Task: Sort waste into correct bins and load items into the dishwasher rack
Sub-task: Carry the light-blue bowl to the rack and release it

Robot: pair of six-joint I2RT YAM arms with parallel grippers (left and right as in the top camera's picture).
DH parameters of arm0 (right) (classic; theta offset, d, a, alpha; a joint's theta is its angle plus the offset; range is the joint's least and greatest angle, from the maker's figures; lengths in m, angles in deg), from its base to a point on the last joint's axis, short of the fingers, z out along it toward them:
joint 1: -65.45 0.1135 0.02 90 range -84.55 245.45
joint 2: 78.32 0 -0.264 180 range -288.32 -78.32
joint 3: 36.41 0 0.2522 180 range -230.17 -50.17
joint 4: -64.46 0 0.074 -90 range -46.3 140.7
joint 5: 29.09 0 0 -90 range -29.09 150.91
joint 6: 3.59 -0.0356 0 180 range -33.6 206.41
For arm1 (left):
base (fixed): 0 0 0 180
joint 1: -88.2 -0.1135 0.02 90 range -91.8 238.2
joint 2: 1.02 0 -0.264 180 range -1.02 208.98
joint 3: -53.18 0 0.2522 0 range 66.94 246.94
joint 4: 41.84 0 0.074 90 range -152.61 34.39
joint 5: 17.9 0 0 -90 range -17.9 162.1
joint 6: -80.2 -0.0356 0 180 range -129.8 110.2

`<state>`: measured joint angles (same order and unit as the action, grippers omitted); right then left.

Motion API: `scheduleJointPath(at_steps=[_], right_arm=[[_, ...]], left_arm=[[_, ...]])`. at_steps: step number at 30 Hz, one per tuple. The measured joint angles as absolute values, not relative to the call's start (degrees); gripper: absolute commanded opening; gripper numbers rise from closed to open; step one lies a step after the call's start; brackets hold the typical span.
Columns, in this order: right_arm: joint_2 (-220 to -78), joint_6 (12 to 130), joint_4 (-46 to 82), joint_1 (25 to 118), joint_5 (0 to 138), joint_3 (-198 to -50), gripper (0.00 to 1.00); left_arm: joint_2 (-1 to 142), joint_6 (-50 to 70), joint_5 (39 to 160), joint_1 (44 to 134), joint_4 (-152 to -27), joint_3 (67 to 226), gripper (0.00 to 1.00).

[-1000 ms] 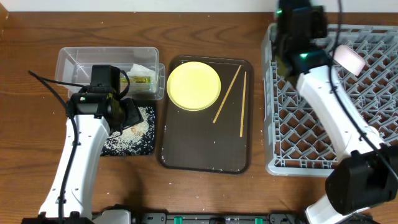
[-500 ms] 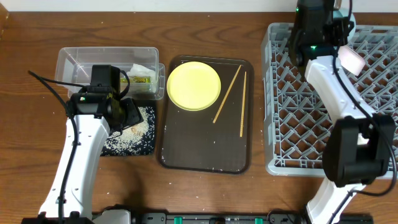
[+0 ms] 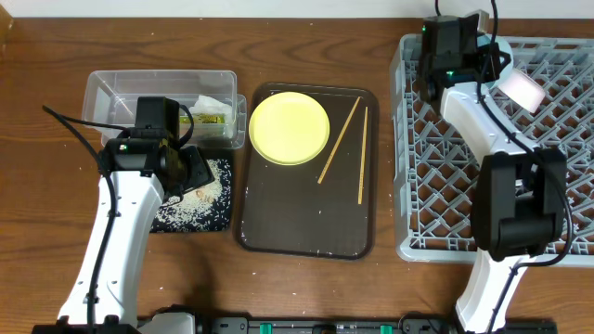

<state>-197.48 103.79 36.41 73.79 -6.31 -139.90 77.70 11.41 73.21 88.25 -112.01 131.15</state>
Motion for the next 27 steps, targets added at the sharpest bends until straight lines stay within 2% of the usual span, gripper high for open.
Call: scheduleJointPath(at_steps=[9, 11, 13, 15, 23, 27], right_arm=[[-197.4, 92.9, 25.5, 78.6, -5.2, -140.4, 0.01], [-197.4, 90.9, 23.7, 78.9, -5.0, -140.4, 0.07], [-197.4, 89.0, 20.3, 79.3, -2.9, -140.4, 0.17], [-197.6, 87.0, 16.5, 80.0, 0.0, -140.1, 0.23], [-197.7, 77.4, 7.6, 81.5, 15.9, -139.5, 0.26], [-196.6, 74.5, 6.0, 81.5, 21.3, -139.5, 0.35]], left_arm=[[77.7, 11.4, 73.2, 88.3, -112.0, 131.1, 0.68], [77.7, 11.4, 73.2, 88.3, -112.0, 131.1, 0.68], [77.7, 11.4, 73.2, 88.3, -112.0, 131.1, 0.68], [77.7, 11.4, 73.2, 88.3, -112.0, 131.1, 0.68], [77.7, 11.4, 73.2, 88.3, -112.0, 131.1, 0.68], [77.7, 11.4, 73.2, 88.3, -112.0, 131.1, 0.68]])
